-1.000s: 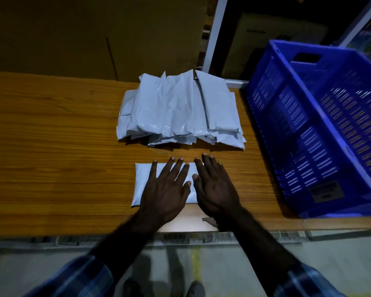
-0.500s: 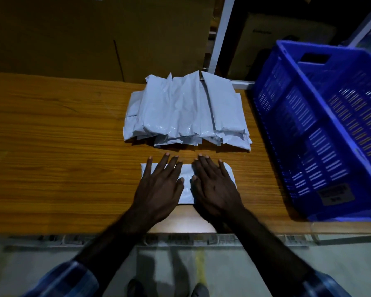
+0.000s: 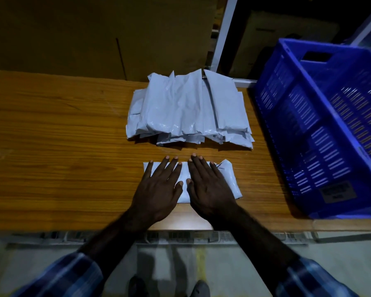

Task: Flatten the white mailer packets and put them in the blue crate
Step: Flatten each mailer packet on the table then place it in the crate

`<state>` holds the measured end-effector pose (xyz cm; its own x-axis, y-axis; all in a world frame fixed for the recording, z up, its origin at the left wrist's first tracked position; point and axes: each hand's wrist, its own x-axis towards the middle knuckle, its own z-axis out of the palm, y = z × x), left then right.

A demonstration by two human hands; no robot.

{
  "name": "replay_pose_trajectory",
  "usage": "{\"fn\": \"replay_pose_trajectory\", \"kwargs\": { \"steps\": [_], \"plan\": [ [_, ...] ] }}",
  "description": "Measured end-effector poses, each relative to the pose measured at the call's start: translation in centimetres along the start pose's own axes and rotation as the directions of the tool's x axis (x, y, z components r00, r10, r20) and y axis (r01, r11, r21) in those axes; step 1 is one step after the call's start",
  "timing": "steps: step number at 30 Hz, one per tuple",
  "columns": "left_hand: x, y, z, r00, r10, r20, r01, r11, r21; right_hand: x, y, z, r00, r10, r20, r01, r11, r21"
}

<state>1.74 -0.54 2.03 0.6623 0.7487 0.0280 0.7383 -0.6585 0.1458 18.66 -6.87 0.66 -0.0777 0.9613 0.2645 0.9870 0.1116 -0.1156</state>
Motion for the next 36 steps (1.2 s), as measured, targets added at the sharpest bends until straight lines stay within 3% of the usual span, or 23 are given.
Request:
{"fn": "replay_pose_trajectory", "kwargs": {
  "steps": [3,7,20,25,27,31,36],
  "plan": [
    [0.0,-0.2,-0.5,1.000,0.022,-0.022,-0.023,0.998,-0.050,0.6,0.1,-0.7,0.996,0.001,0.084,0.001,1.000,-0.021],
    [-0.1,-1.0,-0.9,0.994,-0.066,-0.092,0.046,0.977,-0.210,2.5,-1.4,-1.7,0.993,-0.009,0.118,0.002,0.999,0.052],
    [-0.5,-2.2,0.1,0.999,-0.039,-0.027,0.036,0.993,-0.116,1.4,-3.0,0.7,0.997,-0.060,-0.049,0.062,0.997,0.042],
    [0.2,-2.2,-1.1,0.999,-0.019,0.050,0.022,0.998,-0.054,3.3,-1.4,-1.0,0.950,-0.072,0.305,0.021,0.986,0.168],
    [0.9,-2.0,-1.9,0.996,-0.028,0.087,0.030,0.999,-0.027,3.9,-0.6,-1.8,0.936,-0.077,0.344,0.027,0.988,0.150],
    [1.8,-0.3,-1.8,0.998,-0.023,0.058,0.025,0.999,-0.040,2.2,0.4,-1.4,0.983,-0.021,0.182,0.009,0.998,0.067],
    [1.3,0.5,-0.4,0.996,-0.048,-0.071,0.047,0.999,-0.007,0.9,0.0,-0.1,1.000,0.016,-0.010,-0.015,0.998,0.063]
  ]
}}
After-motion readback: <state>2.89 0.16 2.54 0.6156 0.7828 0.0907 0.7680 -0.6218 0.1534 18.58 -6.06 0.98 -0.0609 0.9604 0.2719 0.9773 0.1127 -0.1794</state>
